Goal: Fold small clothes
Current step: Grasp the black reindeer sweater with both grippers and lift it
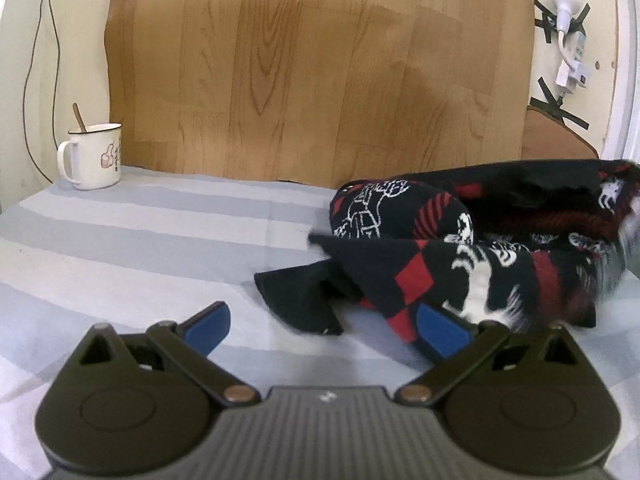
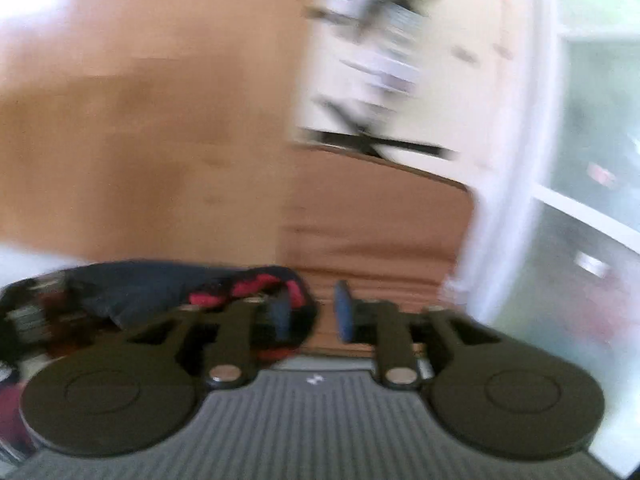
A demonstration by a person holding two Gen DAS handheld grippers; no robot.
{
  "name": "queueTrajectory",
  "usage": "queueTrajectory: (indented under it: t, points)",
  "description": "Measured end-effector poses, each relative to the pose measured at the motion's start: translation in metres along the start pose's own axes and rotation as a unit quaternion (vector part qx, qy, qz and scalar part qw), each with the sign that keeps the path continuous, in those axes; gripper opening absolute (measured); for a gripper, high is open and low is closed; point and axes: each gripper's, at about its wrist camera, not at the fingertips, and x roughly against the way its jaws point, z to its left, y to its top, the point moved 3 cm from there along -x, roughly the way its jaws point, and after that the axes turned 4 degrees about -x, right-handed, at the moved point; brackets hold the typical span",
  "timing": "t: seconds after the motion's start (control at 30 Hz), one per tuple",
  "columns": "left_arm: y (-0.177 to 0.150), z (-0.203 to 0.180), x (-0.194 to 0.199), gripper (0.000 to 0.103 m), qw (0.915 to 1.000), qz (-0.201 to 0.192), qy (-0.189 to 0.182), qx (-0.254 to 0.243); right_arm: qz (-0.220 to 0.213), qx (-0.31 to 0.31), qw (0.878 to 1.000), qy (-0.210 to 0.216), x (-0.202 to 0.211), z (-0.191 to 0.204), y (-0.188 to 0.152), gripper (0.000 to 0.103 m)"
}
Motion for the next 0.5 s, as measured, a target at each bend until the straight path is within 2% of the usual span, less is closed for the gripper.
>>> queueTrajectory:
  t: [0.03,0.07,0.13,0.27,0.37,0.43,0.47,0.5]
  points:
    - [0.0,0.0,0.001,0.103,1.0,-0.005,0.0,0.001,0.024,-0.011,1.0,-0.016,-0.011,-0.012,-0.002,0.069]
    - [0.0,0.001,0.003,0.103,0.9999,-0.01,0.0,0.003,0.045,-0.034,0.998,-0.021,-0.016,-0.027,-0.008,0.071]
    - [0.0,0.004,0.006,0.103,0.9998,-0.019,-0.004,0.009,0.063,-0.087,0.994,0.027,-0.008,-0.04,-0.031,0.071]
    - [0.003,0.011,0.003,0.103,0.9991,-0.009,-0.03,0.029,0.07,-0.108,0.984,0.122,0.039,-0.027,-0.077,0.071]
    - [0.011,0.013,0.001,0.103,0.9978,0.0,-0.058,0.031,0.069,-0.069,0.975,0.198,0.069,0.004,-0.1,0.071]
    - [0.02,0.014,0.001,0.103,0.9978,-0.005,-0.059,0.03,0.066,-0.023,0.969,0.237,0.082,0.025,-0.104,0.071]
    - [0.024,0.013,0.001,0.103,0.9978,-0.009,-0.059,0.029,0.054,0.003,0.969,0.242,0.087,0.034,-0.103,0.072]
    - [0.029,0.013,0.001,0.103,0.9977,-0.01,-0.061,0.029,0.047,0.024,0.971,0.231,0.085,0.039,-0.102,0.078]
